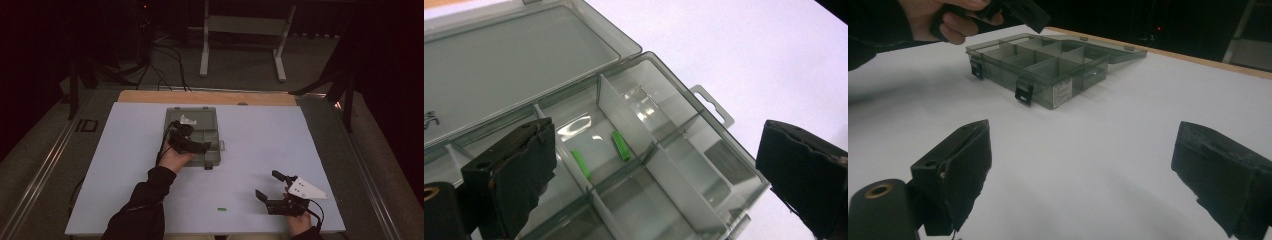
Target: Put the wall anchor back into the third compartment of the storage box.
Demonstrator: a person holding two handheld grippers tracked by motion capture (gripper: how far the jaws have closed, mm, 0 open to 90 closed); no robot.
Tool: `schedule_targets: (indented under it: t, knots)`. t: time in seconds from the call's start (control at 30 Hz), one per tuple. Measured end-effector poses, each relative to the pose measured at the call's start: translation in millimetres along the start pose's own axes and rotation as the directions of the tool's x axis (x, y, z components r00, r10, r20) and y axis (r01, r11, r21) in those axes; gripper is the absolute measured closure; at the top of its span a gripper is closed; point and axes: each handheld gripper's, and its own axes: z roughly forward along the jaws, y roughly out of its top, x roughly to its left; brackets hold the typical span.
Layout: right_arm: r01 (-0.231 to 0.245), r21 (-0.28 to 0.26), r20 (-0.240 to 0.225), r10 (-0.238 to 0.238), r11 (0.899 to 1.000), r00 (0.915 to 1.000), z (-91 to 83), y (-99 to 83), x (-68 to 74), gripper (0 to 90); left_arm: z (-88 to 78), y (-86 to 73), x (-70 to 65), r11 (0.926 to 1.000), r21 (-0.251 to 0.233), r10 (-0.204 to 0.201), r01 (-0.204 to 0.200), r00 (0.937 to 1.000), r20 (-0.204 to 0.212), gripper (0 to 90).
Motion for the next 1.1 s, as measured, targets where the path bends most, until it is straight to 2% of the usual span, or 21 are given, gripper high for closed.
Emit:
schedule_targets:
  t: [0.07,0.1,0.17,0.3,0.43,0.47,0.53,0.57,0.7,0.87,0.93,1.1]
  knots:
    - [0.0,0.0,0.0,0.0,1.0,1.0,0.0,0.0,0.0,9.5,0.0,0.0,0.0,1.0,0.0,0.0,0.0,1.0,0.0,2.0]
    - [0.0,0.001,0.0,0.0,1.0,1.0,0.0,0.0,0.0,9.5,-7.7,-3.1,-4.0,0.9998,-0.002,0.021,-0.021,0.9995,0.022,2.1]
    - [-0.001,0.0,0.0,0.001,1.0,1.0,0.0,0.1,0.1,9.5,-13.4,-5.4,-6.3,0.9993,-0.009,0.036,-0.036,0.9986,0.037,2.1]
    - [-0.001,0.001,0.001,0.001,1.0,1.0,-0.1,0.6,0.4,9.5,-24.4,-9.4,-10.7,0.9985,-0.018,0.053,-0.052,0.9965,0.064,2.1]
    - [-0.001,0.001,0.001,0.001,1.0,1.0,-0.1,0.8,0.6,9.5,-32.5,-14.7,-16.5,0.9977,-0.031,0.063,-0.061,0.9936,0.094,2.2]
    - [0.001,0.0,0.002,-0.001,1.0,1.0,-0.1,0.8,0.7,9.5,-37.2,-18.7,-21.7,0.9962,-0.035,0.083,-0.079,0.9902,0.113,2.2]
    - [-0.003,0.001,0.001,0.003,1.0,1.0,-0.1,0.7,0.4,9.5,-38.2,-19.5,-23.0,0.9958,-0.034,0.088,-0.085,0.9896,0.114,2.2]
    - [0.0,0.002,0.001,0.0,1.0,1.0,0.3,0.5,0.3,9.5,-44.3,-22.7,-28.3,0.9935,-0.046,0.11,-0.105,0.9843,0.138,2.2]
    - [0.003,0.003,-0.002,-0.003,1.0,1.0,0.6,1.0,1.5,9.5,-51.6,-26.6,-36.0,0.9892,-0.068,0.139,-0.129,0.9767,0.164,2.2]
    - [0.001,0.001,-0.003,-0.001,1.0,1.0,0.4,1.4,1.5,9.5,-53.1,-35.2,-48.1,0.9827,-0.062,0.184,-0.175,0.9591,0.215,2.3]
    - [0.001,0.001,-0.003,-0.001,1.0,1.0,0.4,1.3,1.3,9.5,-53.8,-39.2,-52.8,0.9784,-0.066,0.206,-0.196,0.9494,0.237,2.3]
    - [0.001,0.005,-0.006,-0.001,1.0,1.0,0.6,1.1,1.5,9.5,-54.0,-47.7,-62.5,0.9726,-0.064,0.233,-0.224,0.9353,0.267,3.1]
